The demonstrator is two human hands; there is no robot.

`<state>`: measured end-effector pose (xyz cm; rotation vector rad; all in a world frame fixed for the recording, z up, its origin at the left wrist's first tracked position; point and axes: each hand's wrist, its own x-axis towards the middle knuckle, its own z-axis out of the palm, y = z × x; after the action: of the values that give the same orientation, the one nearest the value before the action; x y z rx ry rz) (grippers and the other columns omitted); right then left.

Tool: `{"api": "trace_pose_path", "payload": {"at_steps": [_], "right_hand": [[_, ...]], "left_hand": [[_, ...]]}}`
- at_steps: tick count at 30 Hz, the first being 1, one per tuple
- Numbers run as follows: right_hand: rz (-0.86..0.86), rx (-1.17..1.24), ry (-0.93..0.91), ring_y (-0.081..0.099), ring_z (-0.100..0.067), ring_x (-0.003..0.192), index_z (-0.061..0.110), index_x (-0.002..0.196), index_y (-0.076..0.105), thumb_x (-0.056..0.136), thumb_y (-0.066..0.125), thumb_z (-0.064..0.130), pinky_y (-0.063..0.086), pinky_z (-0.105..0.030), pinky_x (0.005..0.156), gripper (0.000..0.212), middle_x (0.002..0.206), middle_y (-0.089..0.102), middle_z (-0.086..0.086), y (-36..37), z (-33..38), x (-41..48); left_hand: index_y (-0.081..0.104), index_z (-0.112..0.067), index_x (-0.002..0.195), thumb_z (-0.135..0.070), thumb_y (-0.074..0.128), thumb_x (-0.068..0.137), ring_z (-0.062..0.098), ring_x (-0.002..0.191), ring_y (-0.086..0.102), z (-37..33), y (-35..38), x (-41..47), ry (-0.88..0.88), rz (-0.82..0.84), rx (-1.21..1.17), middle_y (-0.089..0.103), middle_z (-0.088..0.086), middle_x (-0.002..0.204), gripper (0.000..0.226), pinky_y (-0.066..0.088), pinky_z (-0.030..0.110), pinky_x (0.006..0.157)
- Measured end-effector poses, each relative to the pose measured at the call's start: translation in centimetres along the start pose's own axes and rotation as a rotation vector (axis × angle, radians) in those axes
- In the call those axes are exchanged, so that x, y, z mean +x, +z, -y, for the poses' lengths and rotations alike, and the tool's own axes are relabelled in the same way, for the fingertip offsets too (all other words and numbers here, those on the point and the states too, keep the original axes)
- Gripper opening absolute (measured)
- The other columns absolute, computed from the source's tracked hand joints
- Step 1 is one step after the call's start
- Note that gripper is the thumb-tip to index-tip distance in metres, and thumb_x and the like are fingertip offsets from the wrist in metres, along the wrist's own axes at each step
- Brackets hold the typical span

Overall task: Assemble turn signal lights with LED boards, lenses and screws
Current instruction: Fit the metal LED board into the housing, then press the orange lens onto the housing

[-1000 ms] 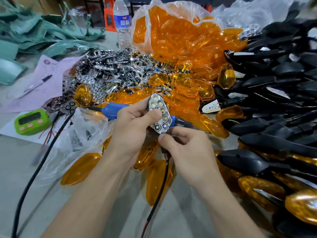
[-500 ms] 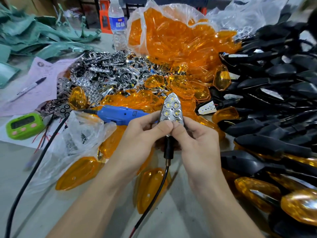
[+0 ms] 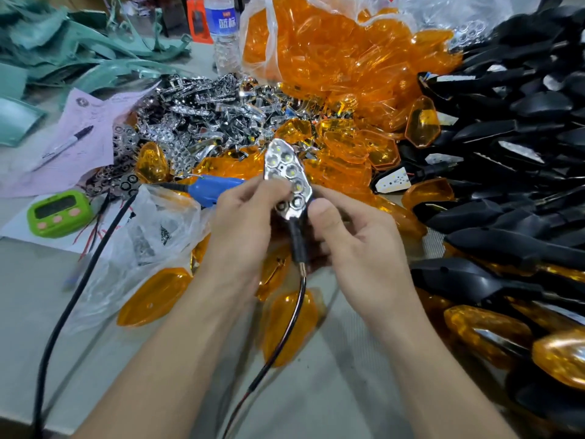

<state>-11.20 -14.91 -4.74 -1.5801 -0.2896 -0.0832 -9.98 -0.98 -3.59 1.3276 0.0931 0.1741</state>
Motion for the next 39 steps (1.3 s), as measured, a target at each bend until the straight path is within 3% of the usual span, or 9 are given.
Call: {"api": "trace_pose_path", "payload": {"at_steps": [5,8,10,13,17,23,28,34,39], "right_hand": [[-0.058,-0.409,-0.011,0.068,-0.001,0.071,0.034,0.095,0.082,0.095,0.065,0.007,0.049,-0.015,0.067,0.031,0.076,0.073,0.019,-0.5,-0.2,-0.6],[0.214,-0.672,-0.127,0.058,0.003,0.109,0.029,0.11,0.082,0.089,0.059,-0.008,0.038,-0.003,0.097,0.048,0.113,0.072,0.021,0.6,0.6,-0.8],[0.403,-0.827,-0.153,0.048,-0.007,0.12,0.027,0.119,0.078,0.085,0.059,-0.01,0.022,0.005,0.099,0.054,0.13,0.068,0.014,1.4,0.7,-0.8],[0.39,-0.878,-0.065,0.051,-0.013,0.115,0.027,0.115,0.079,0.09,0.067,0.002,0.034,-0.011,0.101,0.037,0.124,0.068,0.007,1.5,0.5,-0.9],[0.09,-0.74,-0.01,0.054,0.001,0.091,0.033,0.105,0.077,0.094,0.069,0.016,0.033,0.0,0.08,0.022,0.102,0.064,0.014,0.1,0.2,-0.8],[-0.033,-0.087,0.139,0.063,-0.016,0.067,0.025,0.095,0.067,0.095,0.068,0.002,0.056,-0.028,0.057,0.023,0.075,0.062,0.005,-1.0,0.4,0.0],[-0.263,0.107,0.141,0.061,-0.015,0.073,0.022,0.082,0.075,0.08,0.082,-0.002,0.055,-0.031,0.072,0.025,0.079,0.07,0.0,-1.8,0.4,0.3],[-0.067,0.554,0.203,0.062,-0.016,0.076,0.011,0.106,0.066,0.097,0.057,-0.004,0.059,-0.033,0.076,0.02,0.087,0.064,-0.01,-2.8,1.7,0.2],[0.263,0.137,0.173,0.052,-0.019,0.06,0.013,0.102,0.055,0.089,0.074,-0.003,0.05,-0.031,0.053,0.028,0.072,0.058,-0.009,-3.2,1.2,0.5]], "left_hand": [[0.07,-0.012,0.092,-0.025,0.043,0.107,0.01,0.043,0.053,-2.4,-3.4,0.9,-0.06,-0.115,-0.167,0.063,0.005,0.059,0.033,0.044,0.019,0.042],[0.064,-0.011,0.082,-0.021,0.045,0.105,0.01,0.038,0.048,-2.6,-4.0,0.8,-0.072,-0.173,-0.163,0.061,0.006,0.054,0.032,0.04,0.018,0.038],[0.059,-0.008,0.074,-0.016,0.045,0.104,0.012,0.035,0.046,-2.3,-3.6,0.7,-0.047,-0.201,-0.085,0.061,0.008,0.051,0.034,0.038,0.019,0.036],[0.06,-0.004,0.071,-0.01,0.048,0.101,0.014,0.033,0.047,-1.6,-2.9,0.6,-0.016,-0.188,0.0,0.061,0.011,0.05,0.032,0.038,0.019,0.035],[0.074,-0.015,0.07,-0.013,0.06,0.09,0.022,0.039,0.055,-0.7,-2.5,0.4,-0.003,-0.126,0.039,0.064,0.018,0.056,0.025,0.044,0.023,0.039],[0.079,-0.017,0.113,-0.02,0.064,0.084,0.021,0.05,0.063,0.3,-2.2,0.4,0.036,-0.067,0.139,0.072,0.01,0.066,0.033,0.051,0.026,0.046],[0.081,-0.046,0.103,-0.021,0.065,0.086,0.02,0.057,0.066,0.4,-1.5,-0.1,0.097,0.048,0.22,0.075,0.007,0.072,0.034,0.055,0.027,0.05],[0.078,-0.055,0.098,-0.023,0.068,0.085,0.011,0.053,0.064,0.9,-1.4,-0.1,0.059,-0.043,0.253,0.076,-0.004,0.071,0.036,0.049,0.018,0.048],[0.08,-0.044,0.108,-0.026,0.07,0.081,0.004,0.065,0.063,1.3,-1.4,0.2,-0.006,-0.007,0.27,0.078,-0.014,0.084,0.033,0.049,0.028,0.058]]}}
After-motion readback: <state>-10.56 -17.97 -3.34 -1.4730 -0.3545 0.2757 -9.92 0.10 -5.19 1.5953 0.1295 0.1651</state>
